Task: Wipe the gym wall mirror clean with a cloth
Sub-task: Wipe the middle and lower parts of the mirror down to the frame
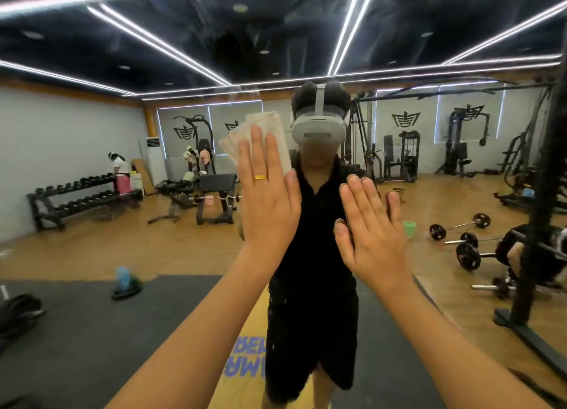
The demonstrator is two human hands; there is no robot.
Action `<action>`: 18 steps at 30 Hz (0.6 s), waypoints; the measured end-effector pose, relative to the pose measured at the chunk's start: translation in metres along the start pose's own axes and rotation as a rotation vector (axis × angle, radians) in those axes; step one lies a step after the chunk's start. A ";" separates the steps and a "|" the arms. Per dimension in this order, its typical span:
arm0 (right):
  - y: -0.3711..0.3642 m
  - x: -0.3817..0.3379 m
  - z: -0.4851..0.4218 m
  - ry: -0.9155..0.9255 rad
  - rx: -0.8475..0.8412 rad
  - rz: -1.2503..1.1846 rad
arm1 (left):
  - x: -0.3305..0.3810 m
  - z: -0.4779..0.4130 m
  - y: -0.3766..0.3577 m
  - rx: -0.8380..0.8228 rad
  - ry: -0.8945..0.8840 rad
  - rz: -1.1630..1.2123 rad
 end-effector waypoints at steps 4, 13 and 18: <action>-0.001 -0.001 0.002 -0.003 -0.014 0.017 | -0.002 -0.005 -0.001 -0.044 -0.043 0.007; 0.002 -0.004 0.003 -0.011 0.006 0.026 | 0.004 -0.066 0.006 -0.024 -0.166 -0.009; 0.001 -0.002 0.002 -0.011 0.006 0.013 | 0.033 -0.096 0.007 0.017 -0.260 -0.006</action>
Point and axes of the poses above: each hand's wrist, its own z-axis away from the middle knuckle, its own y-axis out of the back of the hand, x = y × z, the point moved 8 cm from there along -z, towards the middle knuckle, and after that the axes turned 6 degrees about y, right-handed, at the moved point
